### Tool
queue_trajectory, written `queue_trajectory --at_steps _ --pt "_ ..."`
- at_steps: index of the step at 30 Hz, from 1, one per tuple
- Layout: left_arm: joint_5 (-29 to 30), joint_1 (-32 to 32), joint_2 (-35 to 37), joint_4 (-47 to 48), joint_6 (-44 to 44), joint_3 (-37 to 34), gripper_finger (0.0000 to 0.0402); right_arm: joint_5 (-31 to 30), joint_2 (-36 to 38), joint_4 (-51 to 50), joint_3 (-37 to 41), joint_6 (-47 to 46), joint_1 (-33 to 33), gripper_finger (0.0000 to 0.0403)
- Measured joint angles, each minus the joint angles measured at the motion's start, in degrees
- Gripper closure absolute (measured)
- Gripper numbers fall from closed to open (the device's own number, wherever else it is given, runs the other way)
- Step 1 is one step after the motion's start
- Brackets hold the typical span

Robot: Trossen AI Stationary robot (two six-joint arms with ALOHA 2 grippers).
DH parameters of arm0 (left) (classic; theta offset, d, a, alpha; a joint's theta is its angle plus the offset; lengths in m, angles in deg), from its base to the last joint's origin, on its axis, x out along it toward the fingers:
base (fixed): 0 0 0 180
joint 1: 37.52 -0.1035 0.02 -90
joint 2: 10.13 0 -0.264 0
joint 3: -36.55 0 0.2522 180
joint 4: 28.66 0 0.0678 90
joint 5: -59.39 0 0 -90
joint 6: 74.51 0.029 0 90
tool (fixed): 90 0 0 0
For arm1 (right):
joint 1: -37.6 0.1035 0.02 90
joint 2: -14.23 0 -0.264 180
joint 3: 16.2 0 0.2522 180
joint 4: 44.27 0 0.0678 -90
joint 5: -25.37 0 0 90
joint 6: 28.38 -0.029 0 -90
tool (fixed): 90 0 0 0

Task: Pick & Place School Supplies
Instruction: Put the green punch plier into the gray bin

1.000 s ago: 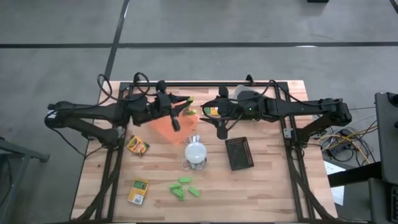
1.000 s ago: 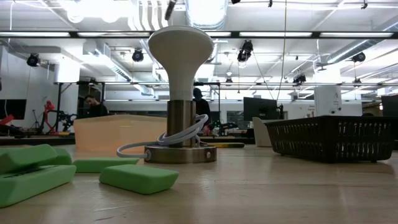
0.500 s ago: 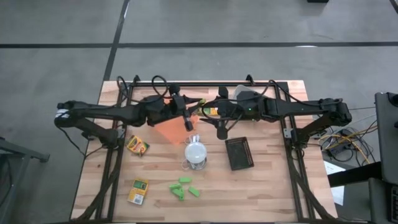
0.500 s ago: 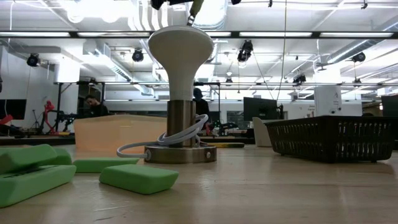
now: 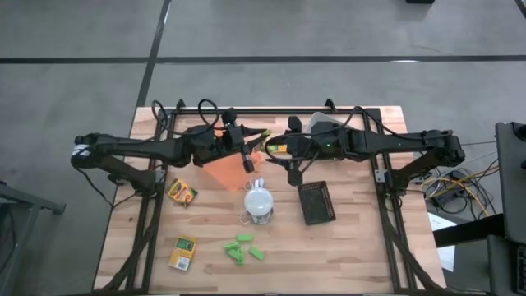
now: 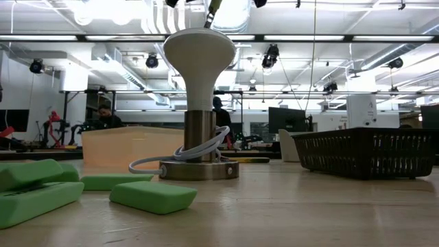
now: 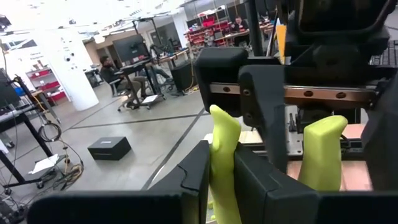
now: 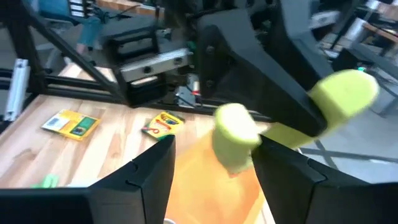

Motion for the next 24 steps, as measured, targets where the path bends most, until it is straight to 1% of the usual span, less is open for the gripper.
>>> queue_trajectory --at_steps 4,16,19,24 --pt "-0.39 0.04 0.0 0.07 -0.04 0.0 0.0346 1.68 0.0 0.02 0.0 1.42 0.12 0.0235" --pt "-3.01 -0.02 0.01 0.37 -0.37 0.0 0.0346 1.72 0.0 0.22 -0.02 2.29 0.12 0.0341" --pt "-4.41 -0.04 0.0 0.63 -0.42 0.0 0.0346 1.97 0.0 0.22 -0.02 2.51 0.17 0.0353" --pt "-4.92 -0.02 0.02 0.85 -0.3 0.0 0.0346 2.07 0.0 0.16 -0.03 2.23 0.17 0.0346"
